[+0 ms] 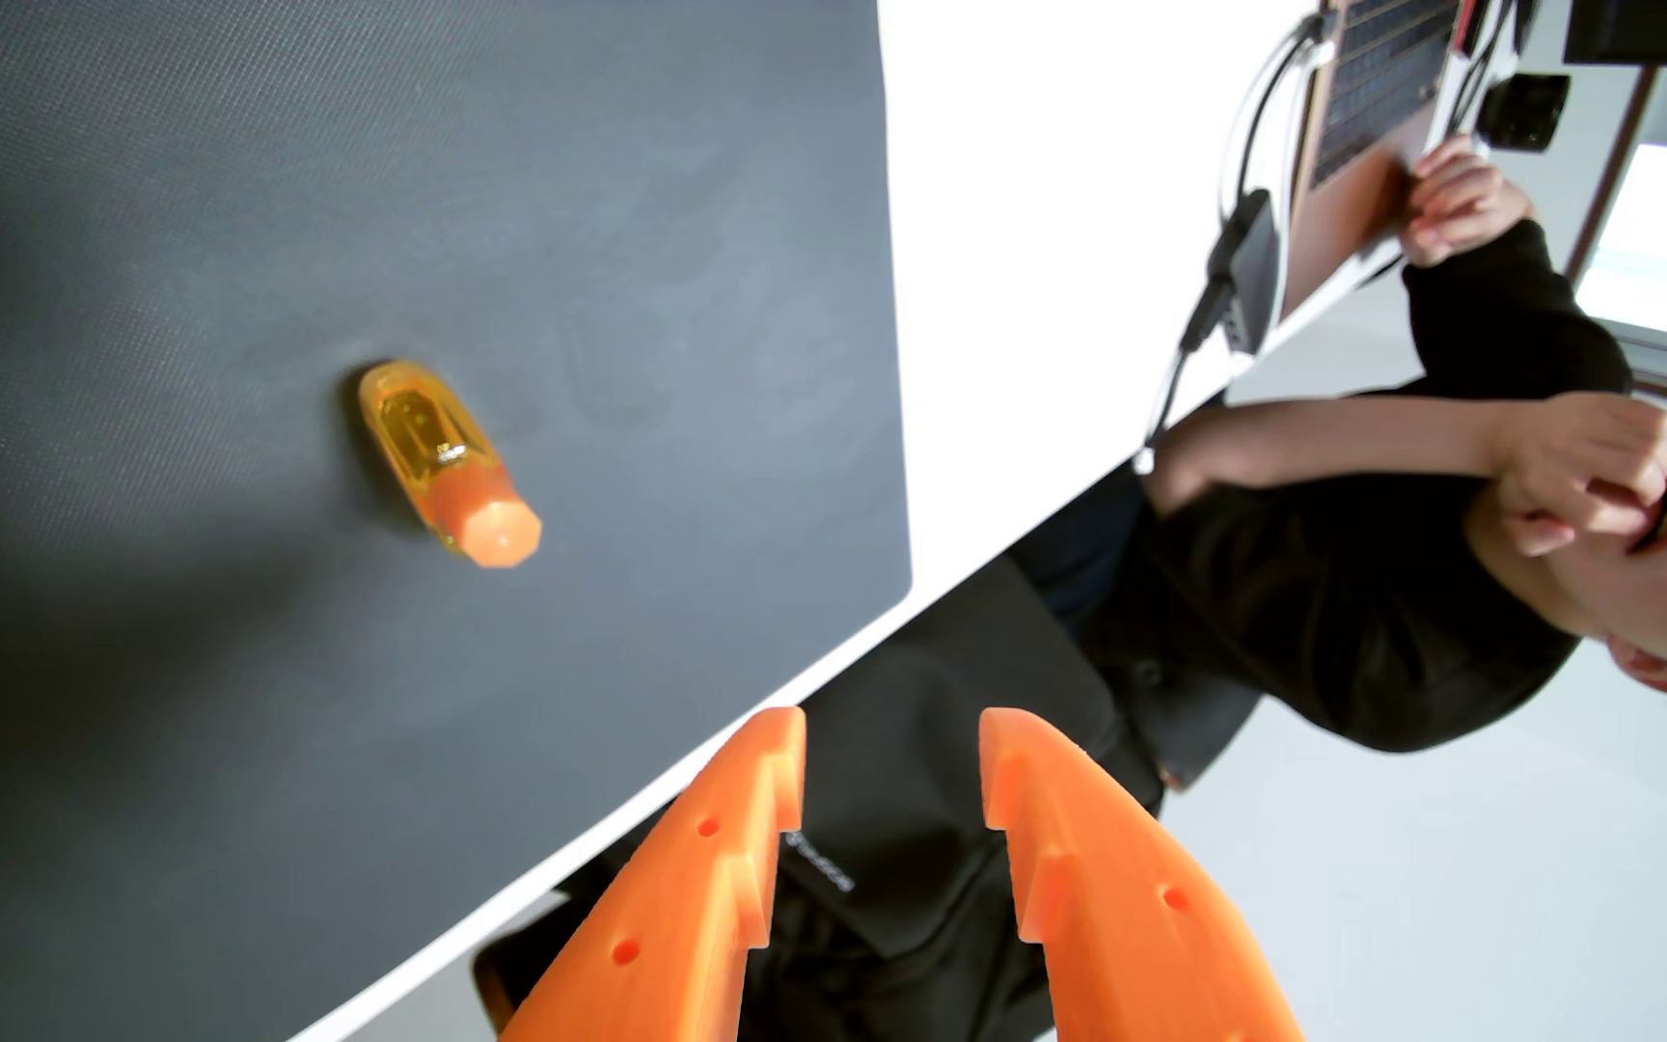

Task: Grab the eyedrops

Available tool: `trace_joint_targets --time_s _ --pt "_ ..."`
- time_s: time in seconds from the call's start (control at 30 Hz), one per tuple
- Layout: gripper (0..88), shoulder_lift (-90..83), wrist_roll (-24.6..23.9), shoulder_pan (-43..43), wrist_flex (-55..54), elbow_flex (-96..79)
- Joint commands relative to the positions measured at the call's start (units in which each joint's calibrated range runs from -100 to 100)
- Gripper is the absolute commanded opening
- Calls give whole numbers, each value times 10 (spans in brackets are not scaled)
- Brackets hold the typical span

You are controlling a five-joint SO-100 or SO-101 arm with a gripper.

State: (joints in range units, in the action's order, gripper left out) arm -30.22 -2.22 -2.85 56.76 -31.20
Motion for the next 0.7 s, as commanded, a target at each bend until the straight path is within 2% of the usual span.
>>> trace_joint_targets --time_s 0.0,0.67 --pt "107 -17 2 4 -4 16" --pt "107 -16 2 3 -1 14"
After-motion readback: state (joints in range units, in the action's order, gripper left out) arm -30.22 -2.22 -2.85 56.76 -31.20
